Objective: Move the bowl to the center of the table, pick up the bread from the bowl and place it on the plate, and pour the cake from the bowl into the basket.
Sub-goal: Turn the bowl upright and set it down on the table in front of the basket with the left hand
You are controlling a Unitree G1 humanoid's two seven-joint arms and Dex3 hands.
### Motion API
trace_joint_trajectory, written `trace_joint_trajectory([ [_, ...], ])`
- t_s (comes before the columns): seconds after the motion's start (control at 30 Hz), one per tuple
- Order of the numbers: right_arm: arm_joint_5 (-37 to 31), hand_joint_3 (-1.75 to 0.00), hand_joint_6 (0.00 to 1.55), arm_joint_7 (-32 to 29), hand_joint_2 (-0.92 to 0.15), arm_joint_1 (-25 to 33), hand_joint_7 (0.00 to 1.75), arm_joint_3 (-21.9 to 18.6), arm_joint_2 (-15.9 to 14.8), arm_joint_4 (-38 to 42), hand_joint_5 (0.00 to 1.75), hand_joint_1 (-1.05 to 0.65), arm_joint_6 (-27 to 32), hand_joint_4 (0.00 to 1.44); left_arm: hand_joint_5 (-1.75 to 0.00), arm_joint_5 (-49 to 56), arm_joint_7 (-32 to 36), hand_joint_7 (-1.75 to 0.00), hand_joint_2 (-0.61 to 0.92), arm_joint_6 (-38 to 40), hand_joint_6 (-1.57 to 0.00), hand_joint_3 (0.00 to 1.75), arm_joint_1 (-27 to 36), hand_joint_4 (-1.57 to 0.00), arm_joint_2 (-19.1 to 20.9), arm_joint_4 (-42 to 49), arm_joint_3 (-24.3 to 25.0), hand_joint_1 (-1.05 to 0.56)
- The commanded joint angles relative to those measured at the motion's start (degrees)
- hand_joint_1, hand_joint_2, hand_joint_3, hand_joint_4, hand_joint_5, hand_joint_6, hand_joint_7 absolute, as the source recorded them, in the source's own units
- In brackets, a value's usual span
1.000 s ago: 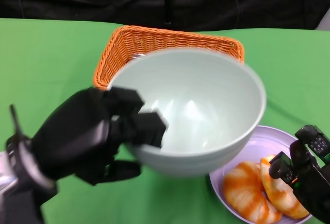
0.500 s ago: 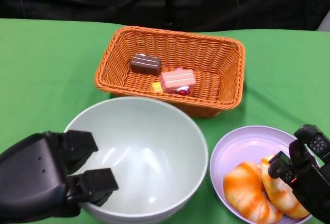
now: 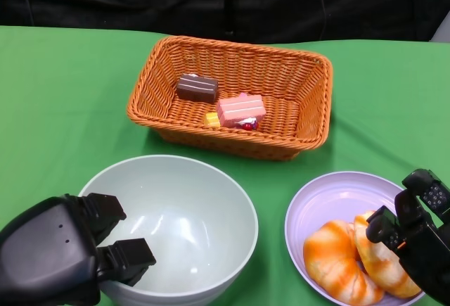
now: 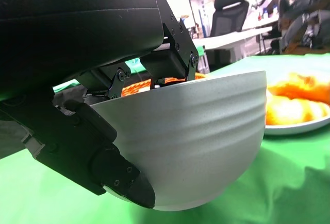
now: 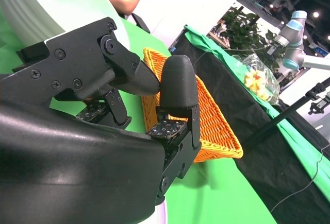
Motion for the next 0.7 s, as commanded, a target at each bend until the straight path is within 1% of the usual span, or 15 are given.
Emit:
trace_joint_trajectory([
  [0.03,0.44,-1.08,0.57,-0.22,-0.7,0.46,1.75,-0.27,-0.9,-0.53,1.75,-0.17,0.1,0.83,-1.75,1.91,3.32,-1.63,0.79,2.12,-0.77,0.07,-0.88,-0.9,1.22,0.93,-1.79,-0.21],
  [0.1,0.73,-1.07,0.57,-0.22,-0.69,0.44,1.75,-0.36,-0.73,-0.41,1.75,-0.17,0.1,0.83,-1.75,2.93,4.76,-1.61,0.8,3.59,-0.78,0.07,-1.12,-0.89,1.13,1.13,-3.02,-0.24],
  [0.2,1.11,-1.06,0.56,-0.2,-0.69,0.31,1.75,-0.45,-0.69,-0.26,1.75,-0.17,0.15,0.83,-1.75,4.23,8.16,-1.66,0.81,6.34,-0.77,0.06,-1.25,-0.9,0.38,1.81,-4.74,-0.19],
  [0.33,0.83,-1.06,0.56,-0.25,-0.69,0.2,1.75,-0.3,-0.72,-0.14,1.75,-0.17,-0.08,0.83,-1.75,7.32,15.38,-1.74,0.81,10.44,-0.74,0.06,-1.9,-0.92,-0.56,3.72,-7.81,-0.14],
  [0.47,0.96,-1.06,0.58,-0.18,-0.69,0.17,1.75,-0.42,-0.85,0.0,1.75,-0.17,0.03,0.84,-1.75,9.32,21.98,-1.75,0.79,14.46,-0.74,0.05,-2.77,-0.92,-1.36,5.65,-11.13,-0.13],
  [0.57,1.02,-1.05,0.59,0.16,-0.68,0.13,1.75,-0.52,-0.98,0.25,1.75,-0.17,-0.05,0.85,-1.75,10.51,26.85,-1.75,0.83,16.76,-0.74,0.07,-3.77,-0.92,-1.63,7.39,-13.71,-0.12],
  [0.63,0.96,-1.05,0.6,0.25,-0.69,0.1,1.74,-0.53,-1.13,0.33,1.75,-0.17,-0.01,0.84,-1.75,11.71,29.7,-1.74,0.83,18.72,-0.73,0.07,-4.53,-0.92,-1.77,8.46,-15.52,-0.15],
  [0.67,1.02,-1.05,0.6,-0.02,-0.69,0.09,1.74,-0.56,-1.04,0.27,1.75,-0.18,0.06,0.84,-1.75,12.29,30.67,-1.74,0.82,19.85,-0.73,0.06,-4.85,-0.92,-1.75,8.88,-16.41,-0.17],
  [0.7,1.07,-1.05,0.6,-0.23,-0.69,0.09,1.74,-0.58,-0.95,0.21,1.75,-0.18,0.11,0.84,-1.75,12.57,31.38,-1.56,0.79,20.72,-0.81,0.04,-5.08,-0.92,-1.55,9.15,-17.18,-0.24],
])
